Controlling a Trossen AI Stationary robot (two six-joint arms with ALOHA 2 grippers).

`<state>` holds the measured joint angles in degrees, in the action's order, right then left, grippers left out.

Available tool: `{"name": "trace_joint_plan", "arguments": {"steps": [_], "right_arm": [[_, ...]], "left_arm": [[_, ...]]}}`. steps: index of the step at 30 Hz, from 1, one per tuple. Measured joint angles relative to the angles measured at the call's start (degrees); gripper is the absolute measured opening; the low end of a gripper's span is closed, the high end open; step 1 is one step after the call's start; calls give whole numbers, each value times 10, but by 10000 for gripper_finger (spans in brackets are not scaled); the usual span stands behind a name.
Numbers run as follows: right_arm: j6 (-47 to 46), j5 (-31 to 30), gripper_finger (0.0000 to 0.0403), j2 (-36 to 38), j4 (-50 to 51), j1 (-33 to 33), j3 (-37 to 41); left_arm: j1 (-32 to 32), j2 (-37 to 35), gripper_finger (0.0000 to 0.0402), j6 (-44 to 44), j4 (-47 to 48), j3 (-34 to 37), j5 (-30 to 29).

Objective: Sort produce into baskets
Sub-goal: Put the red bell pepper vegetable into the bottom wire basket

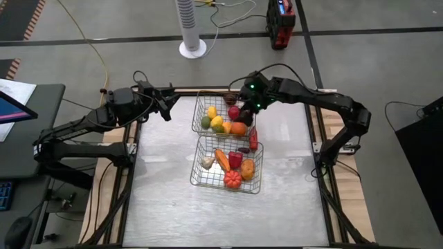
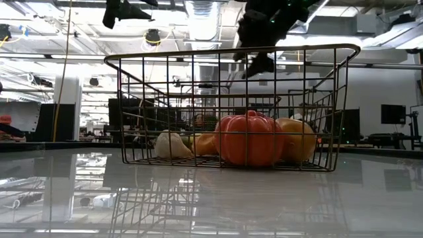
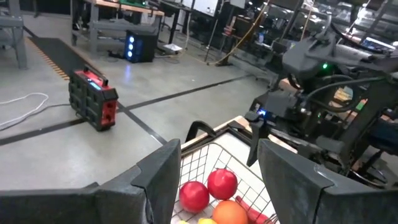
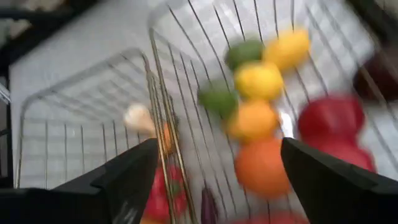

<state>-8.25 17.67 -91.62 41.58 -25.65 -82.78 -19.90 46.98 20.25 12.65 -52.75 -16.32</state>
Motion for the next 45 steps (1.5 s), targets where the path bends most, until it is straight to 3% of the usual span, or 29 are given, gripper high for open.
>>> {"name": "trace_joint_plan", "arguments": {"steps": [6,9,16,23,31,39,45], "right_arm": [[-15,-82,376,39,196,-9,2],[-11,-91,365,67,207,-11,37],[-100,-92,343,131,97,8,194],[-202,-130,341,128,-41,52,320],[-292,-133,340,135,-234,70,451],[-290,-133,340,137,-343,96,495],[-316,-177,340,137,-334,126,488]], "left_arm": [[0,-7,201,1,-1,0,10],[0,-6,201,1,-1,0,10],[0,-6,201,-2,0,0,10],[0,-7,201,-3,0,0,10],[0,-7,201,-3,1,0,24],[0,-7,201,-3,4,0,24],[0,-7,201,-3,4,0,24]]}}
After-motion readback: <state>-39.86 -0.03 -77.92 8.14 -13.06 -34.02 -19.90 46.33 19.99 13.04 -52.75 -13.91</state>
